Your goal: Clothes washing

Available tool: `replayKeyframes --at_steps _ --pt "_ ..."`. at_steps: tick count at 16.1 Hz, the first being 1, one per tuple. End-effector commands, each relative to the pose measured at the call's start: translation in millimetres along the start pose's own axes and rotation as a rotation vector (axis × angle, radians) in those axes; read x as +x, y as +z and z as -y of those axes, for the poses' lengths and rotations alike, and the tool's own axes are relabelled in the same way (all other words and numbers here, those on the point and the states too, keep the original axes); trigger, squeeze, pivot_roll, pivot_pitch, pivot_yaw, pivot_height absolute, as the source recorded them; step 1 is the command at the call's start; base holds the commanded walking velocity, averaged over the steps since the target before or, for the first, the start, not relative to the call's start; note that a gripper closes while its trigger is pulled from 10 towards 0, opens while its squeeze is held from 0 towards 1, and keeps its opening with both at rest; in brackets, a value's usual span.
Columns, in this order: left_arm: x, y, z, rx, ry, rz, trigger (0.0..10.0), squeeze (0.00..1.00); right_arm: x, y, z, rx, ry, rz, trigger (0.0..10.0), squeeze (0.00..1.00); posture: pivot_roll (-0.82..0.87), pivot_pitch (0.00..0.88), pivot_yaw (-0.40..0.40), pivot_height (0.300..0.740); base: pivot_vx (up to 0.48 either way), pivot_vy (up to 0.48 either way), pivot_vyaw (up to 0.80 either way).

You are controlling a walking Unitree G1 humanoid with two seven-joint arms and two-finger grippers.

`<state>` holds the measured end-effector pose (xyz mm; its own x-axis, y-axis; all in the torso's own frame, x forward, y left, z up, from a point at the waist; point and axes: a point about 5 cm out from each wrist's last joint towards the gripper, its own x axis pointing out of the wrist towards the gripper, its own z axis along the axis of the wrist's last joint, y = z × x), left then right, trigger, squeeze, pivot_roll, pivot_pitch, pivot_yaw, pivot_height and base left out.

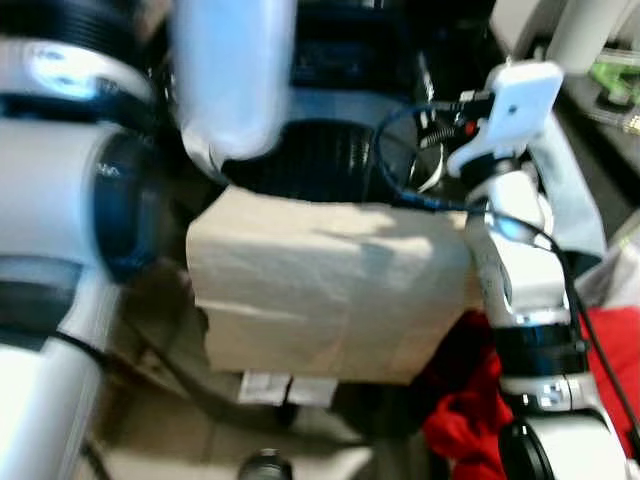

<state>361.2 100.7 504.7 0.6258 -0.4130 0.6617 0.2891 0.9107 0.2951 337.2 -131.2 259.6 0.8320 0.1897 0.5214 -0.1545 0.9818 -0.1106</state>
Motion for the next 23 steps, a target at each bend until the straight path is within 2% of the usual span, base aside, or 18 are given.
replayKeyframes --at_steps 1,2,3,4,5,6,7,8,12,15,17,18,19,21,23 --pt "-0.7 -31 27.4 -0.119 -0.087 -0.105 10.0 0.0 -7.1 0 -2.5 0.0 -0.016 -0.009 10.0 0.0 0.05 0.0 0.127 0.74 0.0 0.0 0.0" --pt "-0.7 -31 27.4 -0.119 -0.087 -0.105 10.0 0.0 -7.1 0 -2.5 0.0 -0.016 -0.009 10.0 0.0 0.05 0.0 0.127 0.74 0.0 0.0 0.0" --pt "-5.2 -51 40.2 -0.142 -0.124 -0.165 10.0 0.0 -10.3 -2 -3.3 0.003 -0.021 -0.018 10.0 0.0 0.04 0.0 0.135 0.74 0.0 0.0 0.0" --pt "-25.3 -99 55.7 -0.063 -0.154 -0.314 10.0 0.0 -16.4 -6 -3.9 0.007 -0.026 -0.044 10.0 0.0 0.04 0.0 0.136 0.74 0.0 0.0 0.0" --pt "-32.6 -114 58.7 -0.013 -0.163 -0.36 10.0 0.0 -18.1 -7 -4.2 0.008 -0.027 -0.053 10.0 0.0 0.04 0.0 0.136 0.74 0.0 0.0 0.0" --pt "-42.0 -129 58.1 0.041 -0.163 -0.407 10.0 1.0 -19.9 -8 -5.4 0.009 -0.023 -0.062 10.0 0.0 0.04 0.0 0.129 0.74 0.0 0.0 0.0" --pt "-51.2 -141 52.9 0.099 -0.146 -0.455 10.0 1.0 -21.1 -9 -6.9 0.012 -0.017 -0.07 10.0 0.0 0.04 0.0 0.125 0.74 0.0 0.0 0.0" --pt "-62.4 -152 36.9 0.172 -0.095 -0.503 10.0 1.0 -22.5 -11 -9.5 0.014 -0.002 -0.081 10.0 0.0 0.04 0.0 0.114 0.74 0.0 0.0 0.0" --pt "-57.2 -139 18.9 0.239 -0.054 -0.473 10.0 1.0 -21.3 -4 -14.4 0.023 0.023 -0.077 10.0 0.0 0.06 0.0 0.092 0.74 0.0 0.0 0.0" --pt "-55.9 -136 12.2 0.32 -0.05 -0.491 10.0 1.0 -27.4 0 -17.2 0.085 0.048 -0.122 10.0 0.0 0.06 0.0 0.08 0.74 0.0 0.0 0.0" --pt "-57.4 -138 10.1 0.351 -0.063 -0.529 10.0 1.0 -49.4 14 -31.0 0.208 0.164 -0.191 10.0 0.0 0.04 0.0 0.079 0.74 0.0 0.0 0.0" --pt "-58.2 -139 9.8 0.358 -0.066 -0.54 10.0 1.0 -75.4 22 -31.3 0.243 0.227 -0.227 10.0 0.0 0.01 0.0 0.082 0.74 0.0 0.0 0.0" --pt "-58.2 -139 9.6 0.357 -0.065 -0.541 10.0 1.0 -80.8 24 -31.2 0.246 0.232 -0.229 10.0 0.0 0.01 0.0 0.084 0.74 0.0 0.0 0.0" --pt "-57.6 -138 8.8 0.354 -0.062 -0.539 10.0 1.0 -102.9 32 -32.9 0.234 0.214 -0.261 10.0 0.0 -0.02 0.0 0.093 0.74 0.0 0.0 0.0" --pt "-58.3 -139 9.5 0.346 -0.058 -0.549 10.0 1.0 -113.1 28 -20.2 0.17 0.167 -0.309 10.0 0.0 -0.06 0.0 0.114 0.74 0.0 0.0 0.0"
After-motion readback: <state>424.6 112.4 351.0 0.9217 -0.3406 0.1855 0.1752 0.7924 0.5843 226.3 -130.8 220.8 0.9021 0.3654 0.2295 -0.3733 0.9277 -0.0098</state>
